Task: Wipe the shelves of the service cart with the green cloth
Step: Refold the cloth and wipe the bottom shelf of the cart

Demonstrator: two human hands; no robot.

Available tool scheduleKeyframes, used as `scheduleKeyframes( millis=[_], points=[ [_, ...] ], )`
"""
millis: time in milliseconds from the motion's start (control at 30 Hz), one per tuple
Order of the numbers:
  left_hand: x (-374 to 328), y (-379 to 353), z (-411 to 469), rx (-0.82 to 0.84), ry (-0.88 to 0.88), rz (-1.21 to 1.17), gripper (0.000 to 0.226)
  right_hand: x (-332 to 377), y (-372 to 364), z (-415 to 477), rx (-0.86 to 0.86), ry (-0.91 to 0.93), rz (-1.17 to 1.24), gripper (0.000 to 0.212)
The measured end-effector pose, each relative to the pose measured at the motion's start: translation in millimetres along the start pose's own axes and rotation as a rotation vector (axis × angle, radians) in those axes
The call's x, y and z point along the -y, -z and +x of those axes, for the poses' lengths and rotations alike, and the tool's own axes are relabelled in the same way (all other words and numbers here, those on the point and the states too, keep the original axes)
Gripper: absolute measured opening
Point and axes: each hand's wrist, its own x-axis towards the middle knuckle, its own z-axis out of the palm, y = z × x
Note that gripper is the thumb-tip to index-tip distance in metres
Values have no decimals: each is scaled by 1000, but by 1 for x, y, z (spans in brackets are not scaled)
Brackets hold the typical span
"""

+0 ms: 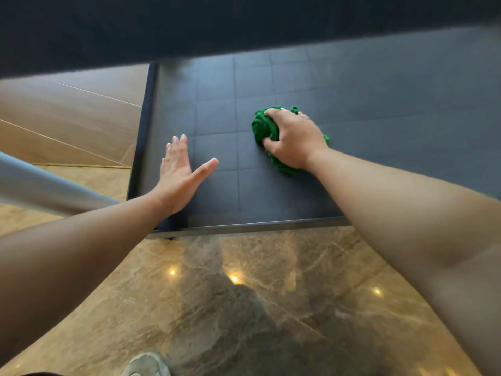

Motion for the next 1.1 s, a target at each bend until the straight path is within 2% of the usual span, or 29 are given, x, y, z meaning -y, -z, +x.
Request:
scheduleKeyframes(
  millis=[167,333,500,567,633,767,933,1033,1100],
  points=[
    [-9,-9,3,27,5,91,125,-72,36,-20,-96,-270,-69,58],
    [-23,-19,2,101,40,246,137,-121,63,-48,-181,-499,-92,62],
    [-36,-25,0,134,41,339,131,-148,79,-83,-337,-801,-54,59],
    [-42,-27,-1,151,48,397,129,-138,73,-92,-372,-853,-27,61],
    [-46,-28,-1,159,51,430,126,-117,62,-96,-328,-838,-30,63],
    [-50,-24,1,201,55,432,123,-51,35,-102,-194,-692,-31,67],
    [-59,-14,4,383,116,544,129,27,7,-109,73,-412,-47,70],
    [-76,-3,1,439,98,719,107,45,8,-109,178,-212,70,55],
    [-90,-1,-6,494,-4,715,92,47,19,-107,161,-246,230,44]
  ],
)
